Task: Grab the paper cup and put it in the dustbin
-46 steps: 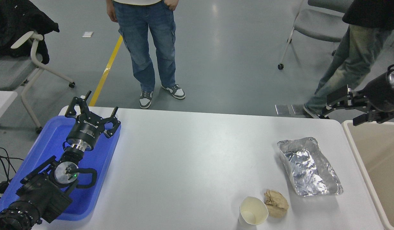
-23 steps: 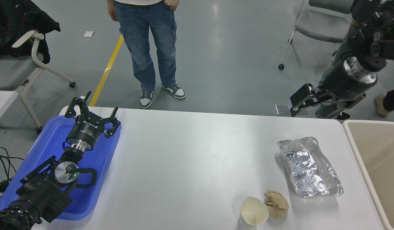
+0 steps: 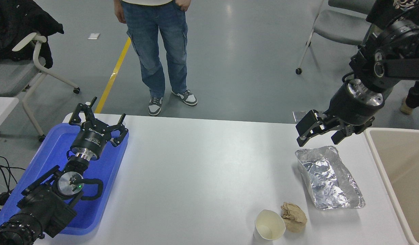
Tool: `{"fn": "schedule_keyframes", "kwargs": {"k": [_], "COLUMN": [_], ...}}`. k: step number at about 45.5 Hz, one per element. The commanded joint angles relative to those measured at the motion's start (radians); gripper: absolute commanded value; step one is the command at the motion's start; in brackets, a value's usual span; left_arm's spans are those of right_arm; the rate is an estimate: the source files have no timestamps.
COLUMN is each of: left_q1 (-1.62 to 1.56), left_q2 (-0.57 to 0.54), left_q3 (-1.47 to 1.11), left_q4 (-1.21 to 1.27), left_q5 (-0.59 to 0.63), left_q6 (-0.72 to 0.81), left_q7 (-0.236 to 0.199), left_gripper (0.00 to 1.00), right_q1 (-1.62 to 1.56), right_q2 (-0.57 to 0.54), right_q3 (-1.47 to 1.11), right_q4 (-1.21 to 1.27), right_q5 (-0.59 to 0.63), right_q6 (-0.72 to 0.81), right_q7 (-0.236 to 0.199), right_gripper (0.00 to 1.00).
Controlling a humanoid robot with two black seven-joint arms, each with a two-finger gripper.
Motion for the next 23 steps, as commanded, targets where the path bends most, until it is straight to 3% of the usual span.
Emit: {"fn": "schedule_keyframes", "kwargs": {"k": [1, 23], "left_q1": [0.001, 0.001], "left_q2": [0.000, 0.000], "left_q3": [0.000, 0.000], "left_q4": [0.000, 0.000], "left_q5": [0.000, 0.000], "left_q6": [0.000, 0.000], "left_q7": [0.000, 0.000], "left_gripper": [1.00, 1.00], "right_q1": [-0.054, -0.311], "right_q2": [0.002, -0.009], "right_q3": [0.040, 0.167], "right_q4": [0.011, -0.003], "right_q5": [0.009, 0.011], "right_q6": [0.000, 0.000], "right_q7": [0.000, 0.000], "right_gripper": [1.00, 1.00]}}
